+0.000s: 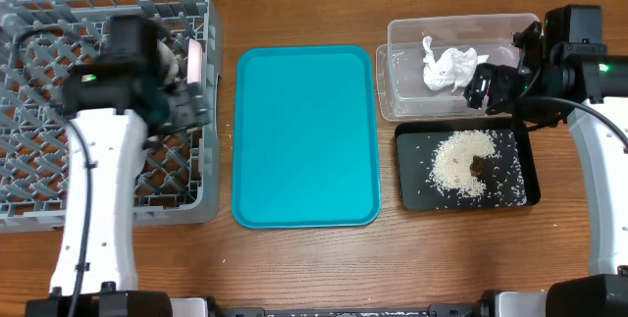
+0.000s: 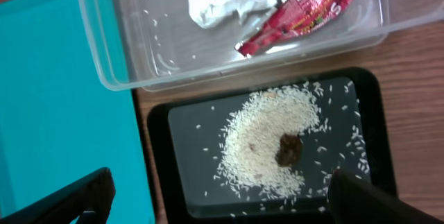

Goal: Sort waste into correct bins and load items into the dishwasher

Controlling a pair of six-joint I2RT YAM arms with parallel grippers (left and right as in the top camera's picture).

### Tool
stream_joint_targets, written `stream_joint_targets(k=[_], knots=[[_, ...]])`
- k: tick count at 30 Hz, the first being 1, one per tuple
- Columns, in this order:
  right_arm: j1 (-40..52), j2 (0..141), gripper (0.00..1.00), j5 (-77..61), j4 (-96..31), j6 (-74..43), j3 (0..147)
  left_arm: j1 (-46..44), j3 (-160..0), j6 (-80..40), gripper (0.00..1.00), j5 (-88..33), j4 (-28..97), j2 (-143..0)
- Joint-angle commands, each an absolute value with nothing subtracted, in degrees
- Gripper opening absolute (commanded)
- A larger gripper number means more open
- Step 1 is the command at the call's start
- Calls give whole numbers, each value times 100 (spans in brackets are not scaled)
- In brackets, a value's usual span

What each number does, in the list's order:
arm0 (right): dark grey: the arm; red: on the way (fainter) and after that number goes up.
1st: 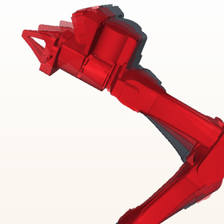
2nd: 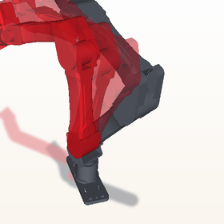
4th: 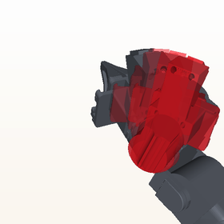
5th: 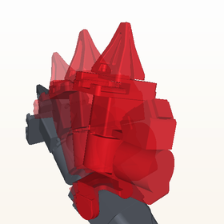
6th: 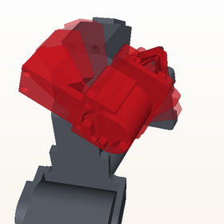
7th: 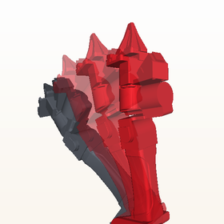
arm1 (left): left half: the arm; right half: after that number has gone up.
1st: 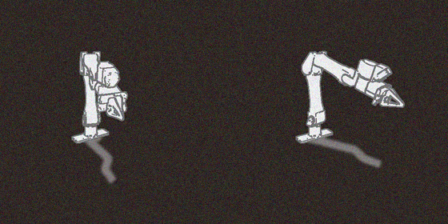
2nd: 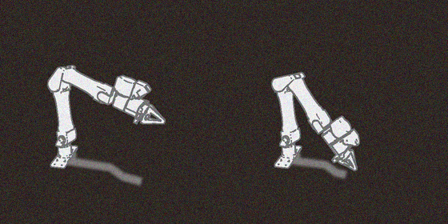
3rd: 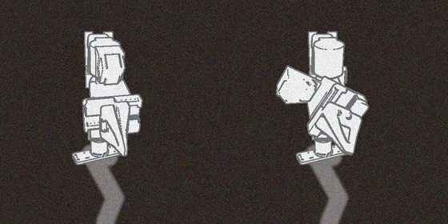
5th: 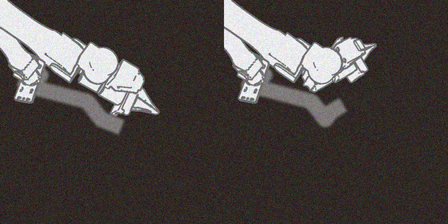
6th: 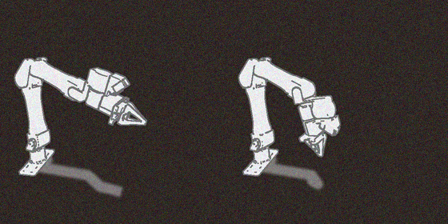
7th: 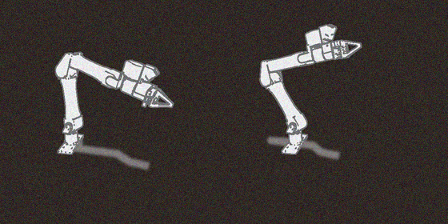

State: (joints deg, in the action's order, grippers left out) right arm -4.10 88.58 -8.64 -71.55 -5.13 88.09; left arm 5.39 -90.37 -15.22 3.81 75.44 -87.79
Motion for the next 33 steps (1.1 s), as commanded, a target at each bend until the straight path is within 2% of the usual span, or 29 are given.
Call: stream_joint_targets(k=[1, 5, 12, 15, 18, 33], knots=[[-421, 8643, 100, -749, -7150, -491, 8788, 917, -8938, -1085, 94, -139, 7588, -8294], [-421, 7920, 100, -705, -6775, -596, 8191, 1103, -8281, -1066, 96, -156, 7199, -7463], [-421, 5706, 100, -611, -5463, -593, 6425, 1085, -6427, -596, 100, -626, 5826, -5238], [-421, 4733, 100, -451, -5470, -593, 6007, 1087, -5645, -836, 100, -491, 5551, -3992], [-421, 4359, 100, -454, -5695, -593, 6003, 1087, -5404, -836, 100, -493, 5583, -3461], [-421, 4327, 100, -454, -5863, -593, 6003, 1087, -5339, -834, 100, -491, 6475, -3260]])
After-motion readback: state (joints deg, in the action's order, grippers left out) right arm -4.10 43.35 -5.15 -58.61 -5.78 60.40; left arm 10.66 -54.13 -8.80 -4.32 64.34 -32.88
